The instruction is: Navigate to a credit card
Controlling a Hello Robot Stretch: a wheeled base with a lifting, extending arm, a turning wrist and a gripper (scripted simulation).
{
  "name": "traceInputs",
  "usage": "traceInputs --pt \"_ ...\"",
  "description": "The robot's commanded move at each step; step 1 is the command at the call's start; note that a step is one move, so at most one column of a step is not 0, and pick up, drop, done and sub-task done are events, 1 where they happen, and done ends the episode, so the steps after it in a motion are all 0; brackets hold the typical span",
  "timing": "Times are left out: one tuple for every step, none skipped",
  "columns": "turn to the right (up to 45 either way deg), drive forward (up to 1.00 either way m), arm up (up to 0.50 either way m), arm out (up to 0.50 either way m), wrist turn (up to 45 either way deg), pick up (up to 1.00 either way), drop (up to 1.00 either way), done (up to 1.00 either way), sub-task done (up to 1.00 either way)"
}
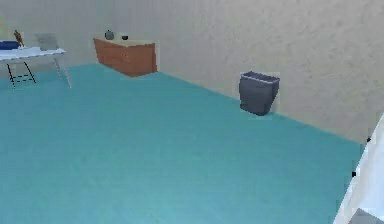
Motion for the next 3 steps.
traceInputs --pt "45.0 0.0 0.0 0.0 0.0 0.0 0.0 0.0 0.0" --pt "0.0 0.05 0.0 0.0 0.0 0.0 0.0 0.0 0.0" --pt "-45.0 0.0 0.0 0.0 0.0 0.0 0.0 0.0 0.0"
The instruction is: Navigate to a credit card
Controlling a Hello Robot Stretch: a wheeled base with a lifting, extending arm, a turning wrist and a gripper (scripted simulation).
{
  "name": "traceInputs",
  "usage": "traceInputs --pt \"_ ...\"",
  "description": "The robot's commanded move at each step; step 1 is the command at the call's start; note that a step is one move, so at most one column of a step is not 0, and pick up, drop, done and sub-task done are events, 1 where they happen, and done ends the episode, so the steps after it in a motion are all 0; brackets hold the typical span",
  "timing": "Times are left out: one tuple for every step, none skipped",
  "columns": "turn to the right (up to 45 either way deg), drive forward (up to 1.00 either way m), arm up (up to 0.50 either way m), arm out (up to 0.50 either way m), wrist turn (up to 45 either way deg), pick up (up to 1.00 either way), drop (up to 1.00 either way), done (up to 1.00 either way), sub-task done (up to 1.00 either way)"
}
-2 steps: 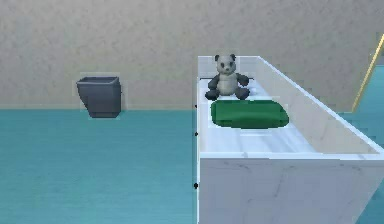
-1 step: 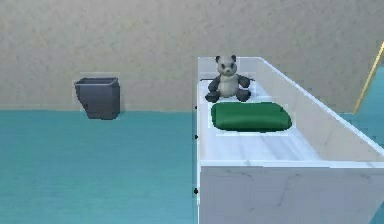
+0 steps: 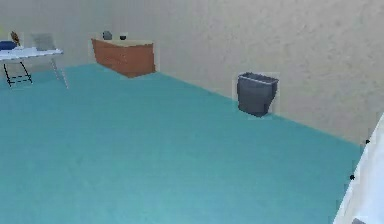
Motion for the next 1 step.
traceInputs --pt "-42.0 0.0 0.0 0.0 0.0 0.0 0.0 0.0 0.0"
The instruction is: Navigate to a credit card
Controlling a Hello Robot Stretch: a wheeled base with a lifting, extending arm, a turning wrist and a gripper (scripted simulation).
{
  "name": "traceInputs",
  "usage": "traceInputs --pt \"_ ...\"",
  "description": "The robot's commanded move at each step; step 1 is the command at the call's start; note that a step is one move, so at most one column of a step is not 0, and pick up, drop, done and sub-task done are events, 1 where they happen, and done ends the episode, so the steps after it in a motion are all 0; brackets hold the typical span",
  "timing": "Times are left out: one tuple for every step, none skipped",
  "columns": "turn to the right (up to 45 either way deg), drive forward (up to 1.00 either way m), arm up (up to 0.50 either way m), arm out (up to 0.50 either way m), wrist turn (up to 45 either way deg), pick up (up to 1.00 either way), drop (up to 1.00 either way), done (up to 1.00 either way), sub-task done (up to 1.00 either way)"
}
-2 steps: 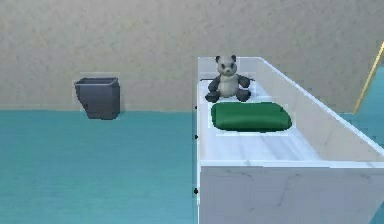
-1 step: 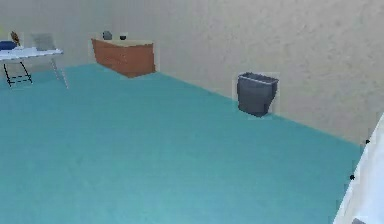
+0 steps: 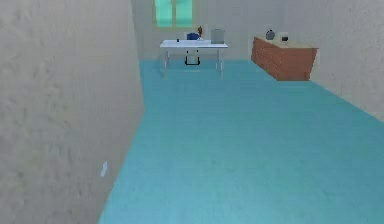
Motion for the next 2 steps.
traceInputs --pt "0.0 1.0 0.0 0.0 0.0 0.0 0.0 0.0 0.0" --pt "0.0 1.0 0.0 0.0 0.0 0.0 0.0 0.0 0.0"
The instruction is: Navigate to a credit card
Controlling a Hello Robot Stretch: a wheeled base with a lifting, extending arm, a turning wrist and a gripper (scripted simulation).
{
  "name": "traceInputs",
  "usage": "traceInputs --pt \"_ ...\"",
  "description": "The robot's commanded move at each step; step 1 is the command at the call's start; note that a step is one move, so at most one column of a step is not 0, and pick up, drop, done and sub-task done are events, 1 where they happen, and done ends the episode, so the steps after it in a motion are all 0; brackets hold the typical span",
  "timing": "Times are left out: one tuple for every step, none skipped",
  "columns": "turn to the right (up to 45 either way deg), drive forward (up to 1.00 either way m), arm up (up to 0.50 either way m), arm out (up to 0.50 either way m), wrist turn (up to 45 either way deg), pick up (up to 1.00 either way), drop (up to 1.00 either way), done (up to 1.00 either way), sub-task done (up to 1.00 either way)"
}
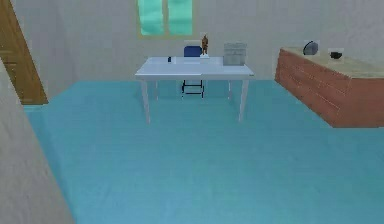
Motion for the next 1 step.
traceInputs --pt "-3.0 0.0 0.0 0.0 0.0 0.0 0.0 0.0 0.0"
